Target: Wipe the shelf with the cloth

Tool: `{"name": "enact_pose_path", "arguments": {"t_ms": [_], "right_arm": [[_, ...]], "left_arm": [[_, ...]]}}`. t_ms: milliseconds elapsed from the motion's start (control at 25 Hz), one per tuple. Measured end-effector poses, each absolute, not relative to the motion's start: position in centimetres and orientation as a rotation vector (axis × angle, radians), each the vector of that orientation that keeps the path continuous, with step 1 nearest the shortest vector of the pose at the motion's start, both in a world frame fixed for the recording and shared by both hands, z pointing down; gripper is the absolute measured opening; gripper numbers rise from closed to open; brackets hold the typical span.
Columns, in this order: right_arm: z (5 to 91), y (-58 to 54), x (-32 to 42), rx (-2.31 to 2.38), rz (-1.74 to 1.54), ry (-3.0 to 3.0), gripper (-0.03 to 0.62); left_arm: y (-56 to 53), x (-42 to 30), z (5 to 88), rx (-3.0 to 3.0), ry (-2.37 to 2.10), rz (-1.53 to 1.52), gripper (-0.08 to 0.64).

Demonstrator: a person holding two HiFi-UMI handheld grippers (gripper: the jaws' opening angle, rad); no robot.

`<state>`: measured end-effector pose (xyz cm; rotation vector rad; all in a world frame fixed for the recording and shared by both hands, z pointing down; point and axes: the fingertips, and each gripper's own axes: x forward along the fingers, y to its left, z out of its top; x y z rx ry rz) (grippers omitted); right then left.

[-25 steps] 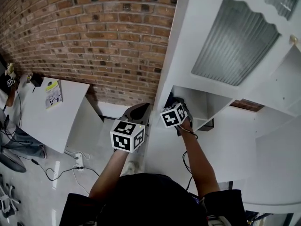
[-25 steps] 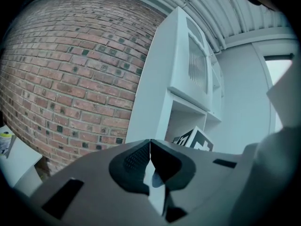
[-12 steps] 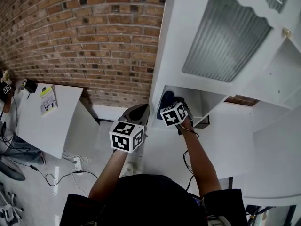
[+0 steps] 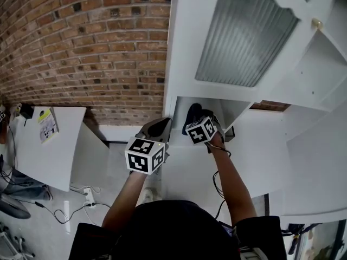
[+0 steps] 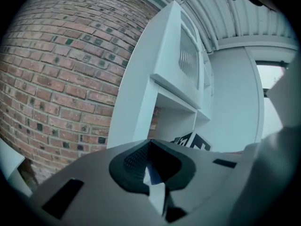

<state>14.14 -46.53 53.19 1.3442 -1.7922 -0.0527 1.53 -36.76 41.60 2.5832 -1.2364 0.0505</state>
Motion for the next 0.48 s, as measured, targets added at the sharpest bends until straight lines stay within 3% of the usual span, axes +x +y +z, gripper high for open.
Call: {"name": "enact_pose_path", "arguments": {"t_ms": [480], "right_arm": [[53.6,-46.1,19.1,1.424,-0.061,-1.678,0.087]], "left_arm": [[-36.9,4.2,41.2,2.645,-1.121,0.061,0.017]]}}
